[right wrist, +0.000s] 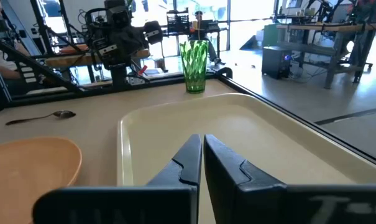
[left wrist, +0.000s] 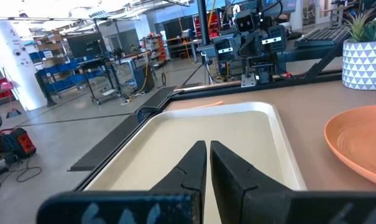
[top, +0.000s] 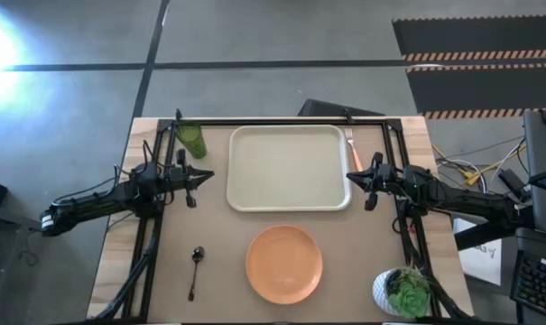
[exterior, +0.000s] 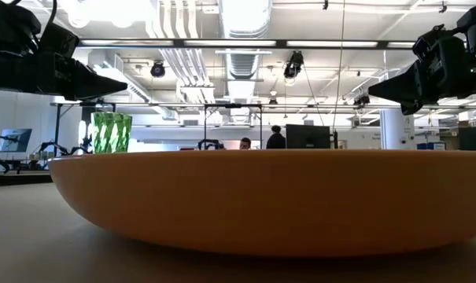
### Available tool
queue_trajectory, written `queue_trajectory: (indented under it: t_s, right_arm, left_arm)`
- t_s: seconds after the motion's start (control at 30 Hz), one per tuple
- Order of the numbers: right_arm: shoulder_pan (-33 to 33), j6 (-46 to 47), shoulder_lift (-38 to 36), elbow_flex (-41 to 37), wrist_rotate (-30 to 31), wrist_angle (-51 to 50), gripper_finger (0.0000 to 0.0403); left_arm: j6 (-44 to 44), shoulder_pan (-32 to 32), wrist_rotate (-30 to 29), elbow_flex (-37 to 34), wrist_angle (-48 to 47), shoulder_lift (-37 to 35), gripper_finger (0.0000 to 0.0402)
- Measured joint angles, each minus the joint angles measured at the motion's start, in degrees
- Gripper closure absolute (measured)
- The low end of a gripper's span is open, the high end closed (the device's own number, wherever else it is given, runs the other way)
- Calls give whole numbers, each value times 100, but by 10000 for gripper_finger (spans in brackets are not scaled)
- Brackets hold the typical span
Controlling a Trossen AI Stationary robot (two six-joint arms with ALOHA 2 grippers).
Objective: Pick and place plate/cup/fork/spoon on tray
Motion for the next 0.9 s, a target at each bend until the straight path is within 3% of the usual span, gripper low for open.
queue_trajectory:
  t_s: [0.83,0.9]
  right_arm:
    - [-1,0,0,-1,1,-1,394]
    - [0,0,1,-1,1,-1,394]
  left_arm:
    - [-4,2,-26,0,7,0,397]
    - [-323,0,3,0,9,0,397]
